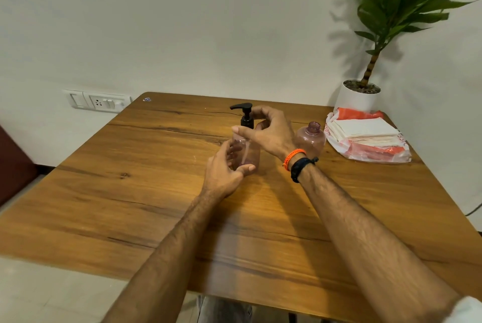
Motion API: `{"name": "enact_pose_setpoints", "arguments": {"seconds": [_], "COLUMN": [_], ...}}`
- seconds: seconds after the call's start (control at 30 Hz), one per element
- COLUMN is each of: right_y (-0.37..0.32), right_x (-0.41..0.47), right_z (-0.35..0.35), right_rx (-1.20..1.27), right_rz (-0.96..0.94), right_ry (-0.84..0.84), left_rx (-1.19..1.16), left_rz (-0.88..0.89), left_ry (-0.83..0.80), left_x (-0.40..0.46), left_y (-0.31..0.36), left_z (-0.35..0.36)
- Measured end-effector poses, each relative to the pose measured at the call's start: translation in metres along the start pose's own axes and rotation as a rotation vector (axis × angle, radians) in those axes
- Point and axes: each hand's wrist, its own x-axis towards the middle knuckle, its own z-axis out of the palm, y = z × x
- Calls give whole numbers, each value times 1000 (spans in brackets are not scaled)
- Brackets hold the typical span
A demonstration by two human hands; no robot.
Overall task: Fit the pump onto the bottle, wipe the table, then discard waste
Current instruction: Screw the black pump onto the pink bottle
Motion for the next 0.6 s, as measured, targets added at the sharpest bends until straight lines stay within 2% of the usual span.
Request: {"name": "enact_pose_setpoints", "arguments": {"seconds": [0.1,0.3,0.43,0.6], "right_y": [1,2,-1,0], "right_x": [1,0,-1,0], "right_z": [2,-1,1,-1], "right_rx": [-18,26,-54,-5], "right_rz": [5,-37,-17,10], "right_ry": [41,-41,19,39], "left_rx": [-1,-6,-3,3], "left_rz": [-1,-11,-6,-6], "left_ry": [-2,-10,-13,-7], "left_x": [0,0,0,0], "left_y": [0,-1,-1,0], "left_z": [-1,-1,-1,-1]}}
